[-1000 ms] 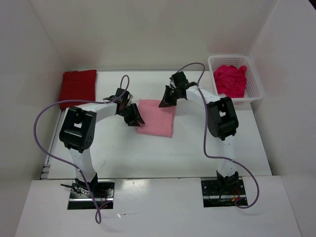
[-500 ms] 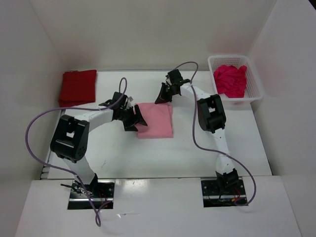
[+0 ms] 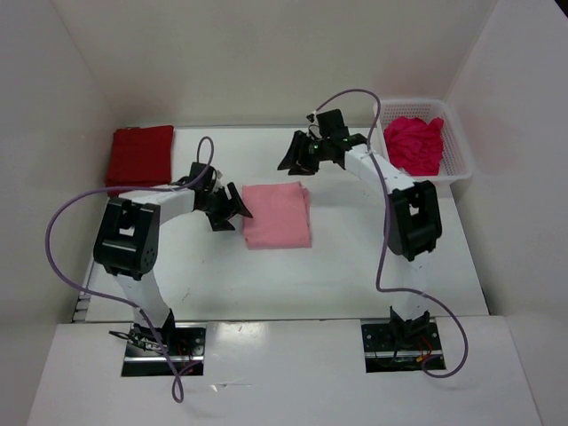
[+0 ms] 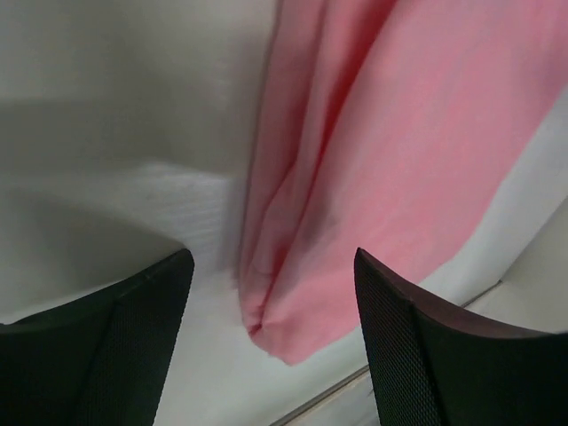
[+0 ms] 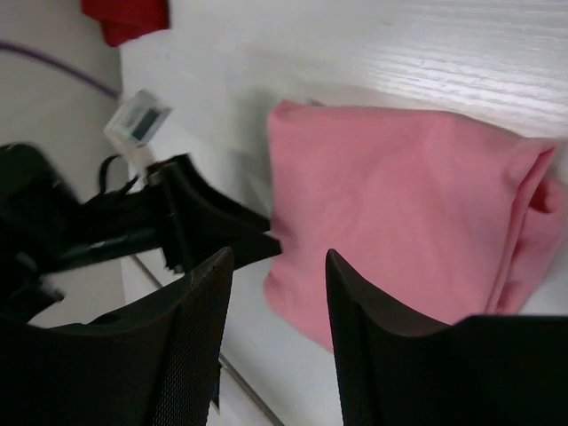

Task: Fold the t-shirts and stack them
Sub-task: Put the neatly folded tshirt into the corner of the board with the left arm

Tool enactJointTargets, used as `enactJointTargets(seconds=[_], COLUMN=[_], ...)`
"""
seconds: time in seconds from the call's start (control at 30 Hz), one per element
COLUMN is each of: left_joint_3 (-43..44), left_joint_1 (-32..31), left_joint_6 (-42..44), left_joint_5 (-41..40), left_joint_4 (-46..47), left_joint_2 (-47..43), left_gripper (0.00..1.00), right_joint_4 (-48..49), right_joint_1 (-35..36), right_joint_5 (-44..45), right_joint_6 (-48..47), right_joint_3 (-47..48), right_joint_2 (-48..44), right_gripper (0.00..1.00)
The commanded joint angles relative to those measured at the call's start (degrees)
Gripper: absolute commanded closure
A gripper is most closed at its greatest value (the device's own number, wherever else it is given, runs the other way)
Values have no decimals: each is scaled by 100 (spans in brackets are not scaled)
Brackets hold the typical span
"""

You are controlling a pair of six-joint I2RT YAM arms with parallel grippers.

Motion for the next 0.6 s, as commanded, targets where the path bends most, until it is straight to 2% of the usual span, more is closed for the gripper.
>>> enactJointTargets(seconds=[0.0,0.07,0.13,0.17,0.27,0.3,0.43,0.57], left_joint_3=[390,523,654,655,1057,1190,2024,3272], left_joint_1=[-11,-116,-169,-169,-450,-599,-776,-627], left_joint_6=[235,235,235,235,68,-19,-160,-213], left_joint_5=[-17,-16,-16,-16,107,168,116,185], left_joint_4=[346,452,636,707,883,883,726,304], left_joint_2=[422,728,1001,1098,1538,1626,1750,1697], left_gripper=[18,21,27,42,63,75,97,100], right_joint_4=[582,688,802,803,943,1004,1005,1127], right_joint_1=[-25,-25,-25,-25,-77,-138,-445,-832], right_joint_5=[-80,-133,-186,-186,-186,-238,-291,-291], right_joint_6=[80,150,203,256,379,379,432,546], right_joint_3=[-696,-962,-1305,-1401,-1736,-1876,-2219,-2939], right_joint_2=[-835,-1249,-1573,-1680,-2084,-2163,-2594,-3226], right_gripper=[48,48,48,48,48,48,48,48])
